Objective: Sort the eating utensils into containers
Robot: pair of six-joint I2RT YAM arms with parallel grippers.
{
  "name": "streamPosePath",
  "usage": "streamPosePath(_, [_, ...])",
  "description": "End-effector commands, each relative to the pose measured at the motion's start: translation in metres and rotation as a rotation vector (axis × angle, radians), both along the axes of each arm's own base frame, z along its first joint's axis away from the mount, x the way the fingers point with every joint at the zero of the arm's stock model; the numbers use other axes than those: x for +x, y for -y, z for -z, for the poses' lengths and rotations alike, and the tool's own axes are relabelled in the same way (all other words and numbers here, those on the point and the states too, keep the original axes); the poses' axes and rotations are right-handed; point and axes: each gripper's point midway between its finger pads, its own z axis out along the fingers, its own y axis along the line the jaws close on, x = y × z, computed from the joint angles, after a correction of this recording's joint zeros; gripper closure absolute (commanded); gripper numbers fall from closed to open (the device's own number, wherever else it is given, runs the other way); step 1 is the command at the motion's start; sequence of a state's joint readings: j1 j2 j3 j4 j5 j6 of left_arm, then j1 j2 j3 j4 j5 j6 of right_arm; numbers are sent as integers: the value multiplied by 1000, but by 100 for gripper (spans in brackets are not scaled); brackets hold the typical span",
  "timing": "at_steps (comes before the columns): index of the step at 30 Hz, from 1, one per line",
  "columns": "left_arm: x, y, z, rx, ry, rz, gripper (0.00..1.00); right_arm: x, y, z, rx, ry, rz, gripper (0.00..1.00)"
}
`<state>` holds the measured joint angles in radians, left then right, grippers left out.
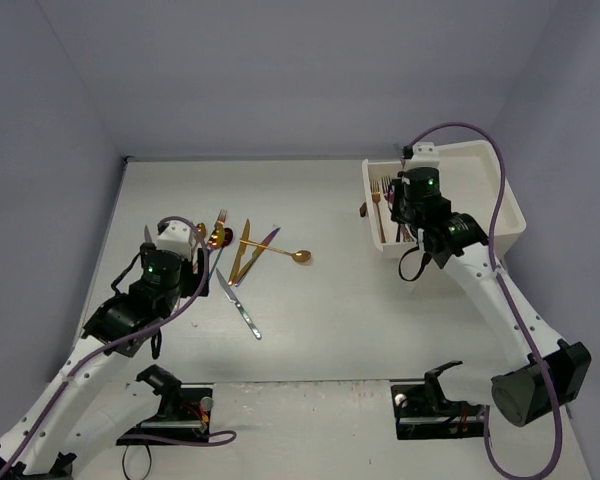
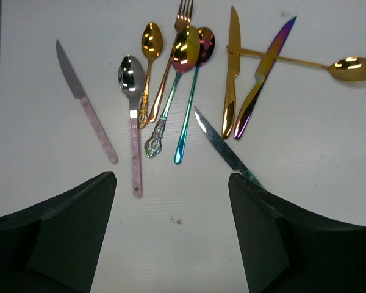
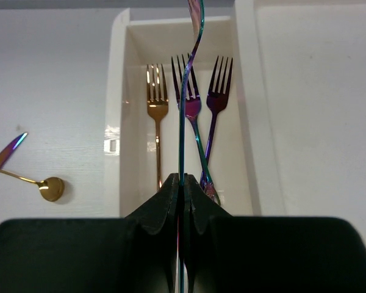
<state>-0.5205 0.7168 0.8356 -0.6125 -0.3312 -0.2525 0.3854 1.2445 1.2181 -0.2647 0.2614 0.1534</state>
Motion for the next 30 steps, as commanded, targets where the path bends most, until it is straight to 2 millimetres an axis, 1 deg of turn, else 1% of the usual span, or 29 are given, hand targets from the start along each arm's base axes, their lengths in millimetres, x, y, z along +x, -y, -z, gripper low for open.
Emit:
streamPosePath(1, [11,3,-2,7,11,8,29,12,-3,9,6,-9,-26,97])
streamPosePath(4, [12,5,1,2,2,16,28,17,-3,18,-1,-30,-26,87])
streamPosePath(6, [11,6,1,-1,2,18,29,18,-5,19,3,-34,-32,77])
streamPosePath(8, [11,6,2,-6,2,17,29,18,-7,15,14,-24,-40,64])
streamPosePath(11, [12,6,3,-6,-2,14,28,18,-8,-4,34,18,-50,54])
streamPosePath(12, [13,7,5,-3,-7,15,28,17,-10,-6,39,22,-57,51])
streamPosePath(14, [17,10,7,0,-19,21,29,10,-12,-28,68,74,-77,47])
streamPosePath(16, [23,14,9,2,-36,30,29,1,-12,-52,95,130,-101,45])
streamPosePath(17, [28,15,12,3,-54,31,29,-4,-14,-60,107,150,-119,44])
streamPosePath(19, [36,22,17,-33,-95,65,33,-16,-13,-78,127,199,-143,42])
streamPosePath(21, [53,18,25,-80,-137,46,38,-26,-13,-85,142,222,-157,42])
streamPosePath(22, [59,20,28,-115,-157,61,41,-34,-13,-93,156,244,-171,41])
streamPosePath(25, [83,17,37,-134,-213,53,47,-48,-13,-97,179,267,-195,40])
streamPosePath(27, [103,13,43,-113,-245,45,51,-58,-12,-93,192,270,-209,40])
streamPosePath(30, [124,11,52,-84,-286,46,55,-69,-17,-91,218,272,-244,39])
